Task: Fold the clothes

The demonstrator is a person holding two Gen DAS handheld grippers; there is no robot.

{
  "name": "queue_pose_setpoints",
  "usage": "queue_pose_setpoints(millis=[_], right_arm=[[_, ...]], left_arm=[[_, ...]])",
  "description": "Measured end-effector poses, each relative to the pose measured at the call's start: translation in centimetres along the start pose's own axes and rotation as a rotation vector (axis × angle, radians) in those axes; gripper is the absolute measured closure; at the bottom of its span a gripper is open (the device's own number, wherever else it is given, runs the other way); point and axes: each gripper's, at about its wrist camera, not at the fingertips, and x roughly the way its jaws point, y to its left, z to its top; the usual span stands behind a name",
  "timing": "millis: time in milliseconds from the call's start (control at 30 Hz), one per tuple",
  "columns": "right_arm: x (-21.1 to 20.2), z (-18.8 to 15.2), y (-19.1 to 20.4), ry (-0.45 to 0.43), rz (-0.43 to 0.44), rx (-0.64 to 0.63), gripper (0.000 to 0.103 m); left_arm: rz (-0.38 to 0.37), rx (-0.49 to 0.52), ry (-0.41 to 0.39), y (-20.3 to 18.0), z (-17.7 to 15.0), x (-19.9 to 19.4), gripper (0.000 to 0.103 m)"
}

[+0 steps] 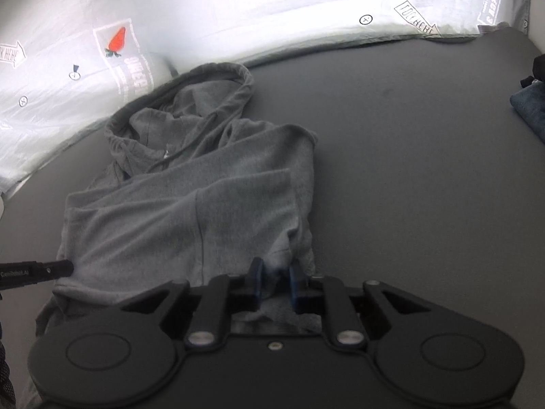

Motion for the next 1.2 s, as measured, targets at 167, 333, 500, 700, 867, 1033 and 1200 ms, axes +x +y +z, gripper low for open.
queue_pose_setpoints(millis=[167, 333, 500, 700, 867, 1033, 1200], right_arm=[[-0.9, 1.0, -0.4, -0.03, -0.058, -0.015, 0.059], [-0.9, 3.2, -1.8, -0.077, -0.052, 0.036, 0.039], [1.3, 6.4, -2.3, -0.103, 0.007, 0.08, 0.012], [6.5, 10.6, -1.3, -0.115, 0.06, 0.145, 0.002], [9.5, 13.4, 0.8, -0.15, 0.032, 0.048, 0.001], [12.2, 16.0, 2.0, -0.161, 0.015, -0.027, 0.001], [14.6, 18.4, 3.0, -0.189, -0.046, -0.13, 0.001]], left_arm=[[0.079, 0.06, -0.014, -0.1, 0.9, -0.8, 0.07], [0.038, 0.015, -0.038, 1.7, 2.9, -1.6, 0.019], [0.014, -0.055, -0.042, 1.4, 7.1, 0.1, 0.012], [0.102, -0.003, -0.043, -0.6, 11.4, 4.3, 0.012], [0.14, 0.03, -0.046, -1.5, 13.7, 8.0, 0.012], [0.123, 0.029, -0.063, -1.3, 16.1, 10.4, 0.012], [0.133, 0.041, -0.093, -1.3, 18.3, 12.3, 0.012]])
